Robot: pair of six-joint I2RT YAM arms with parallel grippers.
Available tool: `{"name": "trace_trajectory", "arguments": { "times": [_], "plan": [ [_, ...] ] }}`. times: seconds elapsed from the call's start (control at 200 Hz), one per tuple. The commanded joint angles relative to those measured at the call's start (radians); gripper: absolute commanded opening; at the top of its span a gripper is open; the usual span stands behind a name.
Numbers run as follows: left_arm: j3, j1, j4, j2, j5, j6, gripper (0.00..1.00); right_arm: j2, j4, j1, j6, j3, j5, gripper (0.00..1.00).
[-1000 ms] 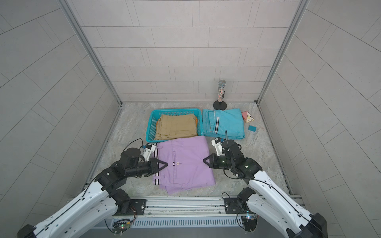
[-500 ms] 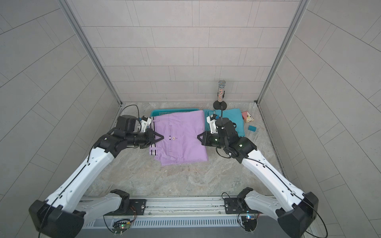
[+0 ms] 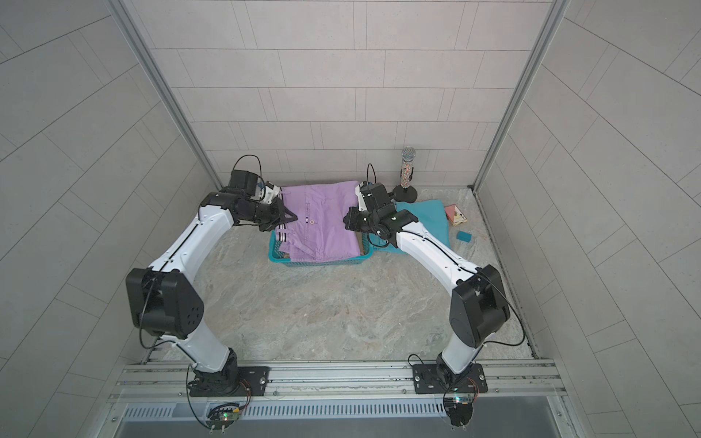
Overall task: Put the folded long pants in the basket
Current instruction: Place the long pant in the basket.
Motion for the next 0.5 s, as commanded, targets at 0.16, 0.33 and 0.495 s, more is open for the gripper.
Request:
{"name": "trace_trajectory", "arguments": {
  "times": [0.16, 0.33, 0.495],
  "plan": [
    [0.077, 0.024, 0.014, 0.163, -0.037, 0.047, 0.0, 0.13, 0.07, -0.007, -0.006, 0.003, -0.018, 0.0],
    [0.142, 0.033, 0.012, 0.262, -0.024, 0.043, 0.0, 0.175, 0.087, -0.009, -0.011, -0.013, -0.018, 0.0],
    [0.185, 0.033, -0.009, 0.311, -0.033, 0.058, 0.0, 0.175, 0.098, -0.009, -0.019, -0.036, 0.002, 0.0]
  ]
}}
